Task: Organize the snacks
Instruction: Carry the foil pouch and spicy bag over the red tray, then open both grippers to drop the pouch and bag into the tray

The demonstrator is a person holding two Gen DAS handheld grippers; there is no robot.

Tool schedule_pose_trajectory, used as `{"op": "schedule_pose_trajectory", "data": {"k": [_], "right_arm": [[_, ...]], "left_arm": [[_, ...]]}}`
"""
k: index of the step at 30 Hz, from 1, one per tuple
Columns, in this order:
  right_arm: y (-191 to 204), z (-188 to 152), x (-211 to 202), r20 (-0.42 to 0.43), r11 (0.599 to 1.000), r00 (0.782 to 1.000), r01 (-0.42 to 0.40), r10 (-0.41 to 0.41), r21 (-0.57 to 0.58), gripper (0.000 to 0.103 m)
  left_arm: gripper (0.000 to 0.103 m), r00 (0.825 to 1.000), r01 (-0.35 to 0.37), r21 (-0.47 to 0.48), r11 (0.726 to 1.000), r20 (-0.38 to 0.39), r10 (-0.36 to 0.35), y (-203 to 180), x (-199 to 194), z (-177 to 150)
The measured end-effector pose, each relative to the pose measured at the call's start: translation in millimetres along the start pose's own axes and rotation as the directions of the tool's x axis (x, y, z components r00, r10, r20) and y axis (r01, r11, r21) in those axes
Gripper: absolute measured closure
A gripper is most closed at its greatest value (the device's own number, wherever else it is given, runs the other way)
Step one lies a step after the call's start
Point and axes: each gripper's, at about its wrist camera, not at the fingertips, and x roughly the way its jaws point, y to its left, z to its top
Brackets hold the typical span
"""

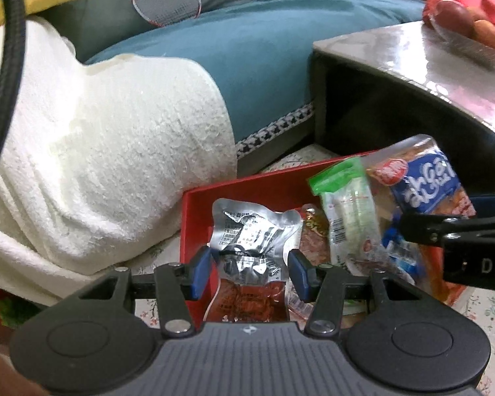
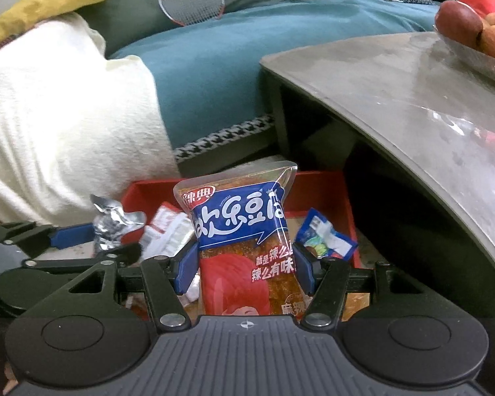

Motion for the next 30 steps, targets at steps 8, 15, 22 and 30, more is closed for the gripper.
{"op": "schedule_pose_trajectory", "data": {"k": [8,15,22,30], "right_arm": [[-4.1,-0.8,21.1,-0.038,0.999,0.999,0.037,-0.037,-0.002,0.035],[-3.4,0.2,26.8,-0.045,0.999,0.998,0.047,-0.047,-0.005,0.034],[-6.7,0.3,30.0,-0.048,0.999,0.997,0.053,-0.053,0.003,0.034],[-10.2,1.7,30.6,-0.035,0.998,0.998,0.06,-0.059,0.019,0.028]], "left_arm": [[0.059,0.999,-0.009,-0.011,1.0,-0.042,0.008,3.7,17.4,0.3],[0.059,0.999,-0.008,-0.02,1.0,-0.053,0.006,5.7,21.5,0.4],[0.059,0.999,-0.013,-0.023,1.0,-0.053,0.012,6.3,22.2,1.1],[0.057,0.998,-0.024,-0.019,1.0,-0.058,0.023,6.1,24.1,2.0]]}}
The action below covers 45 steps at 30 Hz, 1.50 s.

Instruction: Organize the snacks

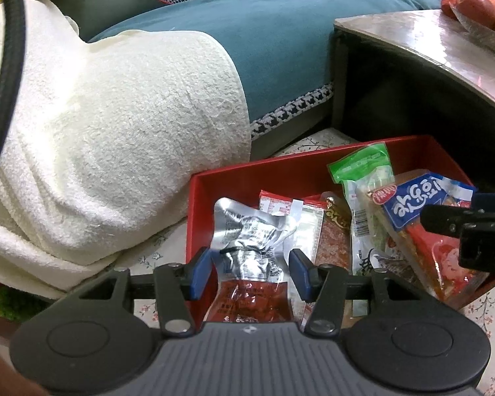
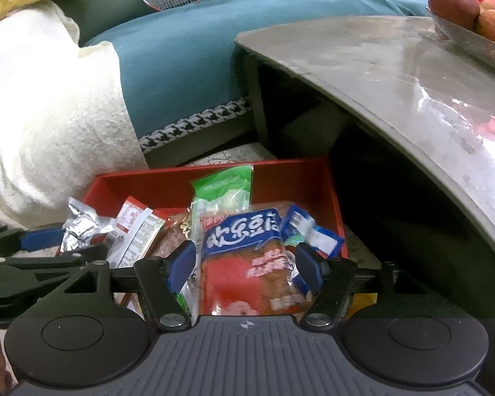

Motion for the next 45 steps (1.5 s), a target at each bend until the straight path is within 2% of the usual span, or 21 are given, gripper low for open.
{"op": "schedule_pose_trajectory", "data": {"k": [2,7,23,45], "right_arm": [[-0.4,0.3,-1.1,0.006,1.0,1.0,0.002,-0.002,0.003,0.027],[0.3,-0.5,-2.6,0.005,1.0,1.0,0.002,-0.002,0.004,0.026],[11.1,-11.2,-30.4,0.045,1.0,0.999,-0.01,0.01,-0.005,0.018],[17.6,-36.4,-55.7,0.044,1.0,0.999,0.008,-0.008,0.009,0.017]], "left_arm": [[0.048,1.0,-0.015,0.008,1.0,0.013,0.014,-1.2,-2.2,0.8],[0.043,0.999,-0.022,0.007,1.0,0.027,0.022,0.4,-6.2,2.0],[0.042,0.999,-0.026,-0.013,1.0,0.048,0.027,3.0,-32.7,-10.2],[0.041,1.0,-0.015,-0.063,0.998,0.022,0.016,9.1,-55.9,-30.6]]}}
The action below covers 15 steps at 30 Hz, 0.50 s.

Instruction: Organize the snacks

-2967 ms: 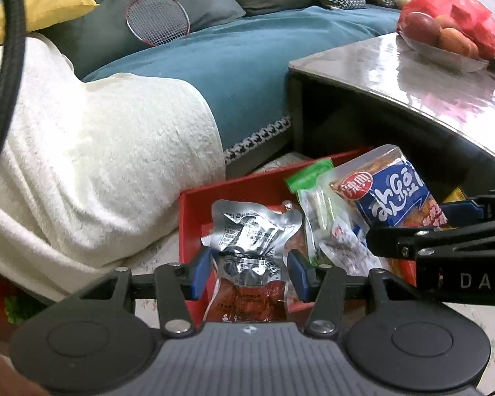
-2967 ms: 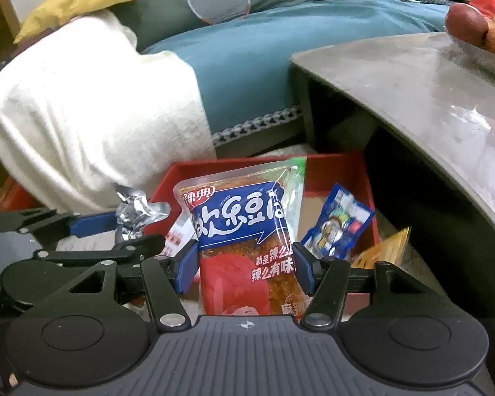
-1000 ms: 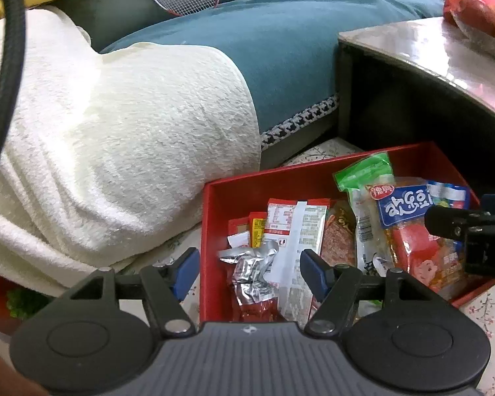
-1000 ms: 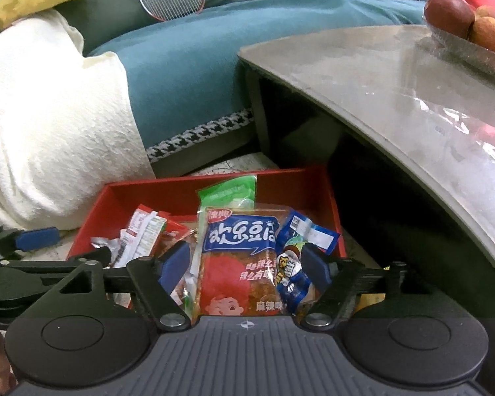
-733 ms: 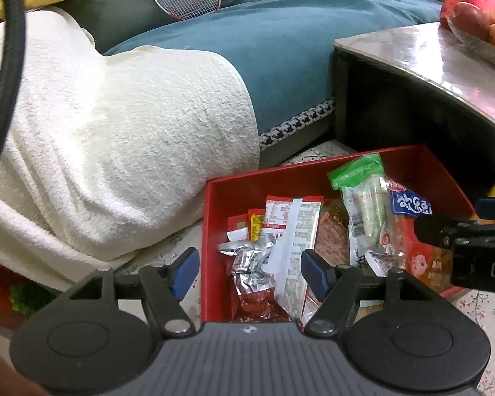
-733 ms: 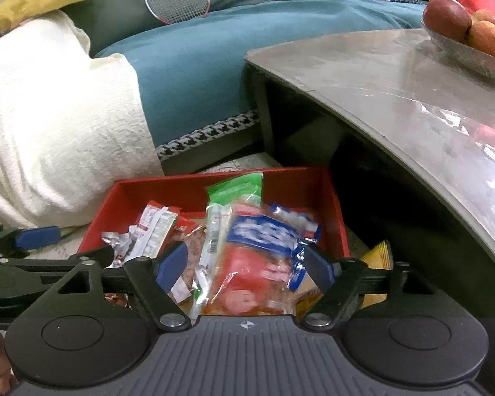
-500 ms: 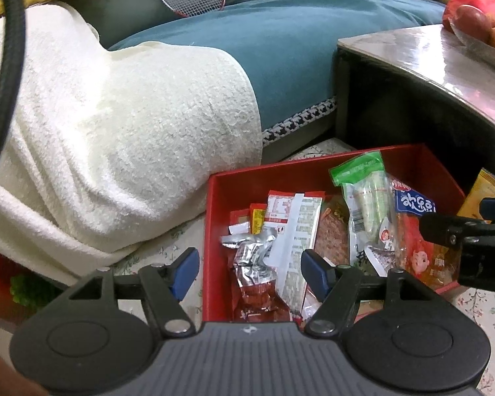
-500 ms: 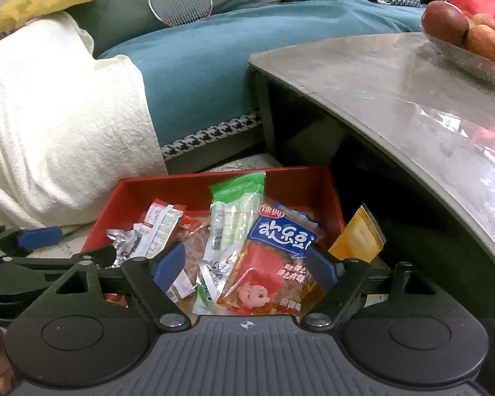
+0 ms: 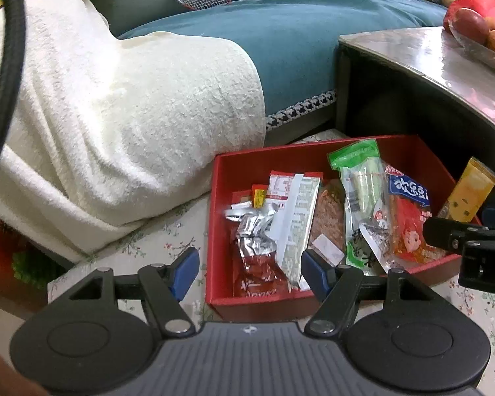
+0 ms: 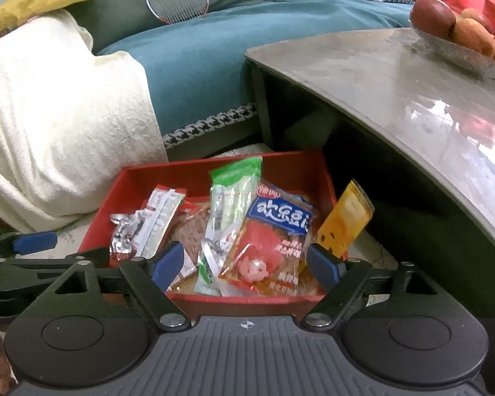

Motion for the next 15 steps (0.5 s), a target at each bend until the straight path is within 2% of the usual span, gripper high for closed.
{"op": "schedule_pose_trajectory", "data": {"k": [15], "right_arm": [[16.3,-30.1,-11.4,-0.021,1.0,1.0,-0.008,0.008,0.001,0.016]], "left_arm": [[0.041,1.0,0.007,-0.014,1.0,0.01,-0.007,2.0,-23.6,-16.3]]}}
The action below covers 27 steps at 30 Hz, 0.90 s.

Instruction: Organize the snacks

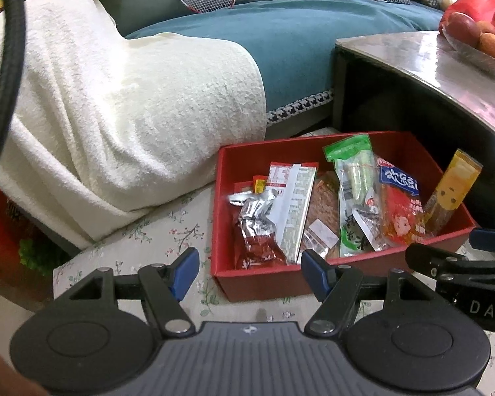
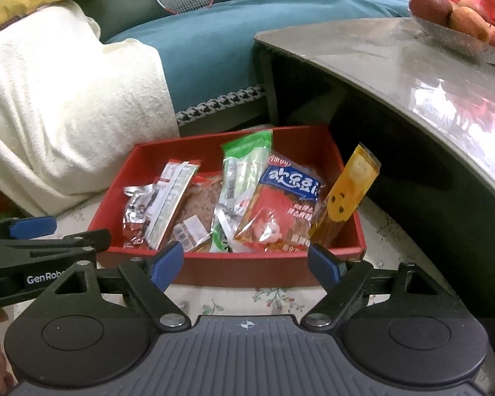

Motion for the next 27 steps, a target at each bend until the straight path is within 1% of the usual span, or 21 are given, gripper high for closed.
{"op": "schedule_pose_trajectory", "data": {"k": [9,18,19,20,21,27], "right_arm": [[-2.5,-14.2,-12.2,-0.007,1.0,1.0,-0.009,0.009,0.022,0.016],[-2.9,-37.7,-32.5,-0.012,0.999,1.0,-0.02,0.02,0.033,0.015],[-2.9,-40.1,-35.2,-0.011,0.999,1.0,-0.022,0.022,0.037,0.015],[-2.6,-43.2,-39.0,-0.01,0.999,1.0,-0.024,0.024,0.04,0.015],[-2.3,-45.9,-42.2,-0.008,0.999,1.0,-0.026,0.026,0.042,0.015],[-0.8,-62.6,-58.9,-0.01,0.999,1.0,-0.019,0.02,0.048,0.015]], "left_arm": [[0.041,1.0,0.016,0.001,1.0,-0.003,-0.016,-2.3,-15.8,-18.6],[0.04,1.0,0.028,0.006,1.0,-0.002,-0.028,-9.3,-37.8,-41.6],[0.039,1.0,0.028,0.008,1.0,-0.002,-0.028,-10.1,-40.4,-44.7],[0.035,1.0,0.027,0.009,1.0,-0.002,-0.027,-11.0,-42.8,-47.9],[0.034,1.0,0.025,0.008,1.0,-0.001,-0.025,-12.0,-45.7,-52.1],[0.034,1.0,0.027,0.009,1.0,0.001,-0.027,-15.2,-62.7,-69.9]]}}
